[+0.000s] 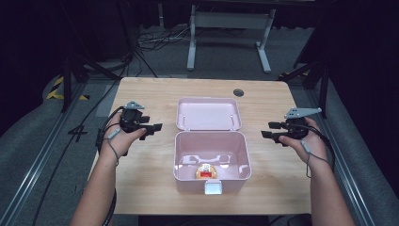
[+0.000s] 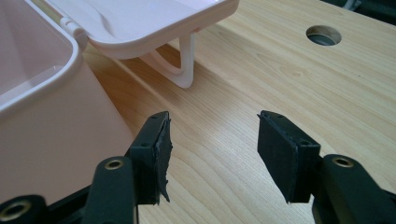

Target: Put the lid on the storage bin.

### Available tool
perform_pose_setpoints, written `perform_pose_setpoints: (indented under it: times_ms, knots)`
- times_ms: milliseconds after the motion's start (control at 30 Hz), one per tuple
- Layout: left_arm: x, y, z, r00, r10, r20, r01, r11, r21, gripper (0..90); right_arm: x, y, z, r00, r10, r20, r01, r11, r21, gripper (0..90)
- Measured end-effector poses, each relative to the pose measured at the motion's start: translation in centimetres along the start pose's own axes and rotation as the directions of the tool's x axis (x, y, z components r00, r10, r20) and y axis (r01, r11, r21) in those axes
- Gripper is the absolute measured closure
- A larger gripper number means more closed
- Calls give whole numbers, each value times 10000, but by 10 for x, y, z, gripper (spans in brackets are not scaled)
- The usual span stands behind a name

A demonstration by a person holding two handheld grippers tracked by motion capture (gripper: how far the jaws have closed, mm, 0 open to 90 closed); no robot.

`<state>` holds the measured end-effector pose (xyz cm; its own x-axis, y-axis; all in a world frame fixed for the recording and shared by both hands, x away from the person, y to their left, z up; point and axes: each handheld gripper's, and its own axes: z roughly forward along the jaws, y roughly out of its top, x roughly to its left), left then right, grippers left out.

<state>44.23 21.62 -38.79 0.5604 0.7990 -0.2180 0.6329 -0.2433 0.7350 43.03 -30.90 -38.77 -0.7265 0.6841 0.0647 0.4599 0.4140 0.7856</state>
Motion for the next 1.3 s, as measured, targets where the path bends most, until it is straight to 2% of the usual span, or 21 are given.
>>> perform_pose_setpoints:
  times_ms: [67, 133, 233, 267, 300, 333, 400, 500, 567, 600, 700, 767, 867, 933, 1033, 1067, 1167, 1300]
  knots:
    - [0, 3, -1, 9998, 1, -187, -5, 9997, -250, 333, -1, -3, -2, 10000, -26, 93, 26, 10000, -22, 436]
    - [-1, 6, -3, 9996, -52, -261, 45, 9997, -247, 331, -2, -6, -4, 9998, -13, 198, 15, 10000, -77, 428]
    - [-1, 13, -4, 9988, 483, -49, -485, 9967, -644, 324, -1, -9, -9, 9997, -13, 262, 20, 9997, -238, 420]
    - [-2, 18, -4, 9990, 393, 219, -377, 9968, -707, 317, -1, -9, -10, 9994, -72, 329, 83, 9995, -309, 417]
    - [-3, 23, -5, 9990, 271, 346, -248, 9977, -635, 320, 0, -9, -11, 9993, -108, 370, 124, 9990, -424, 414]
    - [-3, 26, -6, 9987, 320, 386, -295, 9974, -653, 325, 0, -9, -12, 9989, -147, 449, 168, 9987, -474, 397]
    - [-4, 35, -8, 9986, 507, 168, -498, 9975, -506, 319, 1, -10, -12, 9984, -167, 548, 196, 9985, -521, 398]
    - [-6, 42, -7, 9989, 392, 264, -383, 9987, -329, 321, 1, -10, -12, 9984, -184, 533, 211, 9985, -510, 397]
    - [-8, 47, -2, 9972, 344, 662, -312, 9983, -488, 321, 1, -11, -12, 9986, -224, 480, 248, 9985, -489, 396]
    - [-11, 52, 2, 9967, 366, 727, -339, 9987, -380, 321, 1, -12, -11, 9986, -347, 389, 365, 9982, -472, 390]
    - [-13, 56, 6, 9966, 542, 625, -523, 9981, -322, 326, 1, -13, -10, 9985, -392, 394, 407, 9985, -363, 344]
    - [-14, 64, 13, 9955, 614, 728, -589, 9976, -350, 328, 1, -13, -9, 9983, -393, 431, 403, 9989, -235, 336]
    - [-14, 69, 17, 9962, 518, 696, -486, 9977, -468, 330, 2, -13, -8, 9983, -343, 465, 352, 9992, -178, 327]
    - [-14, 74, 21, 9967, 572, 571, -547, 9975, -445, 330, 3, -13, -8, 9983, -292, 499, 300, 9994, -157, 321]
    - [-10, 83, 31, 9978, 647, -123, -650, 9974, -299, 324, 5, -15, -8, 9980, -359, 512, 368, 9992, -161, 323]
    - [-10, 83, 31, 9978, 647, -123, -650, 9974, -299, 324, 5, -15, -8, 9980, -359, 512, 368, 9992, -161, 323]
    - [-4, 88, 40, 9995, 296, 95, -292, 9990, -345, 327, 5, -16, -9, 9978, -386, 539, 395, 9991, -155, 326]
    - [0, 95, 53, 9986, 352, 388, -337, 9987, -370, 327, 8, -18, -10, 9969, -561, 552, 571, 9982, -171, 340]
